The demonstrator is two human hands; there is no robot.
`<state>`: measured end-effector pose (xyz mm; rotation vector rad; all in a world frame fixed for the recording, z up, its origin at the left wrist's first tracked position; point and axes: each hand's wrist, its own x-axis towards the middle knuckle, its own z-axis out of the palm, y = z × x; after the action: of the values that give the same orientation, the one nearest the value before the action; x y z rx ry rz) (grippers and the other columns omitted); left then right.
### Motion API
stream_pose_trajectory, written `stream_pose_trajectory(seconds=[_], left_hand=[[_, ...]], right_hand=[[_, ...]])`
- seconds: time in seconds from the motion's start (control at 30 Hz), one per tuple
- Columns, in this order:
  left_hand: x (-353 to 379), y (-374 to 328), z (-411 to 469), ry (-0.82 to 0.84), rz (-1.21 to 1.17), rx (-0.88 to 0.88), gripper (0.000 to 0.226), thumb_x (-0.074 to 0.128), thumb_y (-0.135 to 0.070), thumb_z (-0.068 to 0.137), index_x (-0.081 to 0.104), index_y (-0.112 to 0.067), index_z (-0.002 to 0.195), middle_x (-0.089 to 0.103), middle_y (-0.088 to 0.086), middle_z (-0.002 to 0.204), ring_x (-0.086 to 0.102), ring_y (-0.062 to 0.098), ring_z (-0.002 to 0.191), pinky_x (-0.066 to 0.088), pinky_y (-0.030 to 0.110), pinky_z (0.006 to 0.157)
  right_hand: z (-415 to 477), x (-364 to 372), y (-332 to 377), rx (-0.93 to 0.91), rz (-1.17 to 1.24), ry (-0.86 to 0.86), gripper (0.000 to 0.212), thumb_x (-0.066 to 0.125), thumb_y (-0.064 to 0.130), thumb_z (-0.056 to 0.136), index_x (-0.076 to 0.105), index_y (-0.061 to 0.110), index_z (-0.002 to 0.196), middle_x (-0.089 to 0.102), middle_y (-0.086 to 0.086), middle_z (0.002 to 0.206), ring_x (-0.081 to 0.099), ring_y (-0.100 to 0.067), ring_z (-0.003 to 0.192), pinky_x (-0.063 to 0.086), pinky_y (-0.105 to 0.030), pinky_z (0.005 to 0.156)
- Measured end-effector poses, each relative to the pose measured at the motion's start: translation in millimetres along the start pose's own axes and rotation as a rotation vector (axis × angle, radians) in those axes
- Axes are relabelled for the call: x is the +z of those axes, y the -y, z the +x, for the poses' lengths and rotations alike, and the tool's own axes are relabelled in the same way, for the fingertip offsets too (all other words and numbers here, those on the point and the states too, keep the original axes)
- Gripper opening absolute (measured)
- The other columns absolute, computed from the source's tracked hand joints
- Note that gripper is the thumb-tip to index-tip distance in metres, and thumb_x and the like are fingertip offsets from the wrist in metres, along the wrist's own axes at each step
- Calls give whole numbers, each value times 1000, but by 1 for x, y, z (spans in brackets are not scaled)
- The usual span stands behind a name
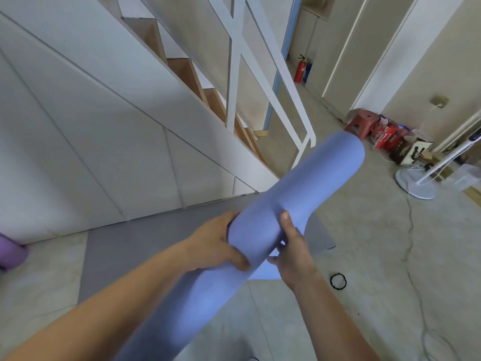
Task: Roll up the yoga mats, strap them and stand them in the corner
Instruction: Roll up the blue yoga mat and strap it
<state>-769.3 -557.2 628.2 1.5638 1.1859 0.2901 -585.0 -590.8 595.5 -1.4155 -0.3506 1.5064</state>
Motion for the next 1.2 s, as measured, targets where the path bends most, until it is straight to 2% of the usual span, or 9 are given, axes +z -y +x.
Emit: stream_pose_trajectory(seconds=[0.17,0.27,0.43,0.53,0.67,0.83,1.03,1.1,1.2], left_hand=[[11,1,11,268,-420,-91,61,79,-2,70,64,-19,126,72,6,120,69,28,111,50,51,101],[22,-3,19,188,-264,-82,65,81,-9,72,57,-23,131,68,1,126,67,21,111,50,46,103],[83,5,15,-200,520,25,136,75,-52,63,-24,-27,152,20,9,150,47,32,123,48,40,95],[93,15,15,-429,247,28,123,75,-56,66,-5,-35,156,37,-9,138,52,14,118,50,33,90],[73,29,12,-352,-298,74,109,90,-26,56,25,-68,133,55,-39,123,59,-13,106,55,18,77],[55,20,18,-97,-511,234,103,90,-4,55,44,-33,142,65,-14,130,65,8,116,56,26,83],[70,8,27,-11,-252,105,118,88,-28,60,19,-32,155,42,-7,149,52,16,131,51,33,100],[95,3,24,-121,73,108,133,82,-43,65,-11,-22,158,16,0,156,39,20,138,41,31,106],[125,-3,18,-389,163,135,119,71,-48,74,-6,-12,158,19,6,156,39,24,136,40,31,104]], right_hand=[[11,8,27,-45,-21,-202,77,92,41,45,66,11,111,76,-5,102,72,-30,94,59,-48,84],[18,14,31,-99,-143,-386,75,94,33,48,58,11,110,69,0,99,68,-24,85,58,-40,74],[17,38,20,-177,-389,-471,80,89,46,56,47,20,119,62,4,109,62,-23,95,50,-36,83],[11,44,9,-247,-535,-425,97,84,52,60,35,24,140,57,8,129,58,-22,118,46,-35,95],[8,27,10,-297,-541,-195,123,87,59,50,23,31,152,45,10,141,51,-12,124,46,-38,103],[3,6,45,-284,-252,142,68,87,28,62,60,17,124,73,0,115,70,-21,105,58,-37,86],[4,2,48,-247,-548,-390,65,91,36,59,51,15,106,64,8,99,65,-18,88,57,-39,79],[1,9,42,-223,-742,-529,73,86,50,59,40,23,108,53,10,96,56,-19,87,50,-35,80],[-9,21,25,-236,-769,-519,83,79,62,56,38,27,120,56,11,107,56,-19,93,46,-34,82]])
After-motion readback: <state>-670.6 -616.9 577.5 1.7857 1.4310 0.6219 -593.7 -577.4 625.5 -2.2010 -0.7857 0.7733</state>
